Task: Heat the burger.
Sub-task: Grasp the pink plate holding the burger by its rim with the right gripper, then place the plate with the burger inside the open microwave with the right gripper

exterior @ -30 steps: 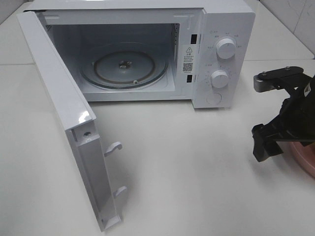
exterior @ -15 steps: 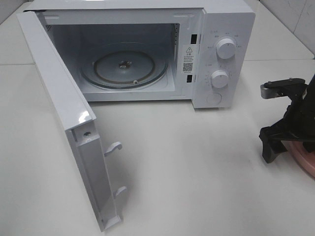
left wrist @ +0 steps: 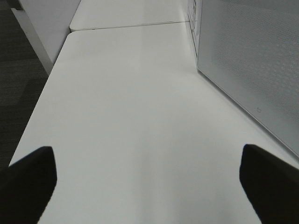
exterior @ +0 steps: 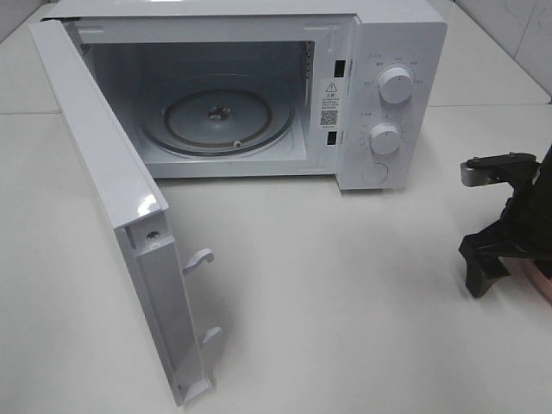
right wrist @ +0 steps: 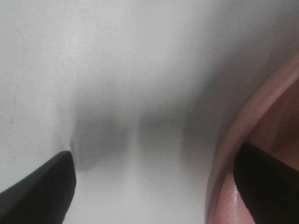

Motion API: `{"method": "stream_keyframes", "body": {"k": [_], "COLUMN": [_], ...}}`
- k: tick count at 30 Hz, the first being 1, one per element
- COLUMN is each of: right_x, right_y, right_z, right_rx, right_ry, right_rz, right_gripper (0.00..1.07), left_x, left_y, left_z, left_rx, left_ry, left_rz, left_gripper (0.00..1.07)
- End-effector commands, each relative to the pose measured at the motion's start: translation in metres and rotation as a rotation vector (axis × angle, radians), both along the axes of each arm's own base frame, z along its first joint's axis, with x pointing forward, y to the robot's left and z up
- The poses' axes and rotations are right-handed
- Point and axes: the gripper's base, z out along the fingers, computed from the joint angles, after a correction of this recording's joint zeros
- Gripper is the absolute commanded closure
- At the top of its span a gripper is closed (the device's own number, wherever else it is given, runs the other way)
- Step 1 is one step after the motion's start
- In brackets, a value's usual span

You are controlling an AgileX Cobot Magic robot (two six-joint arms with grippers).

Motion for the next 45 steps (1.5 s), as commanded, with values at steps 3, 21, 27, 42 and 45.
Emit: {"method": "stream_keyframes", "body": {"k": [3,21,27,42,45], "right_x": [-0.002,-0.005,-0.005,-0.003,-0.004], "right_y": [0.001,0.001,0.0,0.01,0.017], "right_z": [-0.005,-0.005,-0.005,0.007,0.015], "right_rx": [0.025,0.025,0.013,-0.059,-0.079], "right_ry": [0.028,0.063,0.064,-0.004,-0.032], "right_rz": [0.034,0.034,-0.022,0.057,0.113], "right_gripper": [0.33,1.07,1.07,1.07,1.07], "left_x": [-0.002,-0.002,-0.002,-0.002,-0.002], "left_y": [-0.001,-0.001,-0.001,-0.001,-0.001], "left_z": [0.0,0.0,0.0,0.0,0.0], "left_rx": [-0.009,-0.009,-0.009,-0.009,-0.009], "left_ry": [-0.025,-0.025,-0.025,-0.025,-0.025], "left_rz": [0.003,0.003,0.003,0.003,0.003], "left_gripper": [0.06,0.06,0.06,0.06,0.06]}}
